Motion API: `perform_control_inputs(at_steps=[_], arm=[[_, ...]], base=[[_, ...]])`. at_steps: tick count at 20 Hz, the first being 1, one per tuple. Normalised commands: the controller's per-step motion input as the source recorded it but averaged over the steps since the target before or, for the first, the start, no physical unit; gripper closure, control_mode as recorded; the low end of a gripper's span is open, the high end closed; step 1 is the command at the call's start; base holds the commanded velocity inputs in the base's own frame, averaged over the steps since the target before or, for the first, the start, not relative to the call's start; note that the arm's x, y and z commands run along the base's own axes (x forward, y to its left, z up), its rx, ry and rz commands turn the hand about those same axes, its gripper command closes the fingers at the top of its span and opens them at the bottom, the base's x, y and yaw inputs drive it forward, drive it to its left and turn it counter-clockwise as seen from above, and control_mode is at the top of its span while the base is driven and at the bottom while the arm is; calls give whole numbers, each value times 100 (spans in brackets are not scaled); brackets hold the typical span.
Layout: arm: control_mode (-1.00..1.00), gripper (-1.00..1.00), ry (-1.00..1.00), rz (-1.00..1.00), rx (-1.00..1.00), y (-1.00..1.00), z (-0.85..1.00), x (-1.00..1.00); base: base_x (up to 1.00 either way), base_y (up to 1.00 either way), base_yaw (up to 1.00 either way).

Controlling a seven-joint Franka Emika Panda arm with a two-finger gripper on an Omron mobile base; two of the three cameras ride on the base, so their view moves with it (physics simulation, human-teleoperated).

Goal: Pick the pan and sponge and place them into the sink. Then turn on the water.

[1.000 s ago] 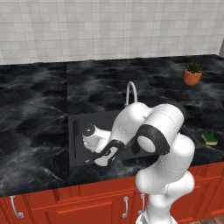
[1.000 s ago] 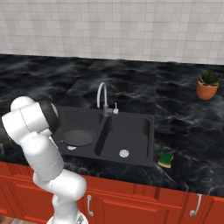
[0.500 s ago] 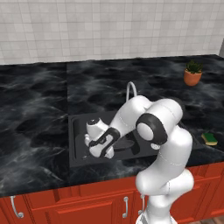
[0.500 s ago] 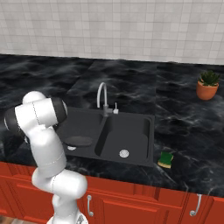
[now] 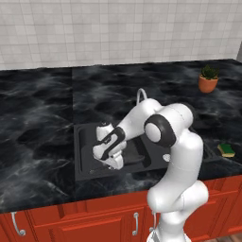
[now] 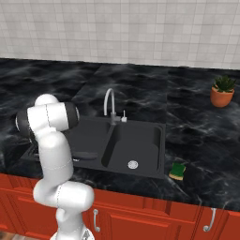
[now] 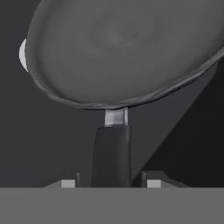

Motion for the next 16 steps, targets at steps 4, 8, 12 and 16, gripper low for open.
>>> perform_control_inputs(at_steps=[4, 8, 12, 16], arm=[[-100, -100, -1, 0, 15, -40, -8, 0], [-100, -100, -4, 0, 23, -23, 20, -2], [-100, -100, -7, 0, 25, -19, 48, -24], [-100, -100, -7, 0, 27, -16, 61, -35]], base=[[0, 0, 0], [0, 0, 0], [0, 0, 0], [0, 0, 0]])
